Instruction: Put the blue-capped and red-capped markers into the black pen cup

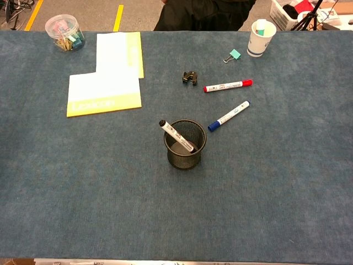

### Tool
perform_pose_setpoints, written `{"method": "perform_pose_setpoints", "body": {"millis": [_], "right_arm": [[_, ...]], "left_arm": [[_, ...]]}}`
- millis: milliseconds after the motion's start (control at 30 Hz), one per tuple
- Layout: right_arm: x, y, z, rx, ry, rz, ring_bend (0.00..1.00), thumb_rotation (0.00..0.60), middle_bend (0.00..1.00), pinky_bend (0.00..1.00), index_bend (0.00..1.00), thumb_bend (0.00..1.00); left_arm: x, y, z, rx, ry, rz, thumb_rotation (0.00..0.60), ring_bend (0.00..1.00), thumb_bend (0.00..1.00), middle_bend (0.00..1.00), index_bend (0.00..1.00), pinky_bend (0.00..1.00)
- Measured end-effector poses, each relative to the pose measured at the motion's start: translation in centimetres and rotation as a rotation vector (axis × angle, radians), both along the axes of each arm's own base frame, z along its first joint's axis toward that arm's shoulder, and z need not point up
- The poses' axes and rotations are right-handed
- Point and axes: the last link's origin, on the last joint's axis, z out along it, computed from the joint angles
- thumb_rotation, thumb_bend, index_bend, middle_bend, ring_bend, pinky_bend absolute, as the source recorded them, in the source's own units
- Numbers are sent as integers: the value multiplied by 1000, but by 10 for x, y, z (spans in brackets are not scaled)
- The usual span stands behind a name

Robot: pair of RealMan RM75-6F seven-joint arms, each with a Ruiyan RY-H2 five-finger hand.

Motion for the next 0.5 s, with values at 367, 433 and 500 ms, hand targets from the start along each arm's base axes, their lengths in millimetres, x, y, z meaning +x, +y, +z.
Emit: {"method": "perform_pose_setpoints", "body": {"millis": [367, 433, 500], "right_arm": [[13, -4, -6, 47, -3, 82, 64, 600, 305, 8, 394, 385], [20, -7, -10, 60, -3, 121, 64, 600, 306, 8, 396, 385], [26, -10, -14, 79, 0, 154, 64, 600, 306, 8, 403, 385]], "left_arm": [[-1, -1, 1, 5, 3, 3, 600, 174, 150, 177, 182, 149], [-1, -1, 2, 6, 3, 3, 600, 174, 150, 176, 182, 149], [0, 0, 2, 8, 3, 1, 600, 174, 150, 176, 182, 149]]}}
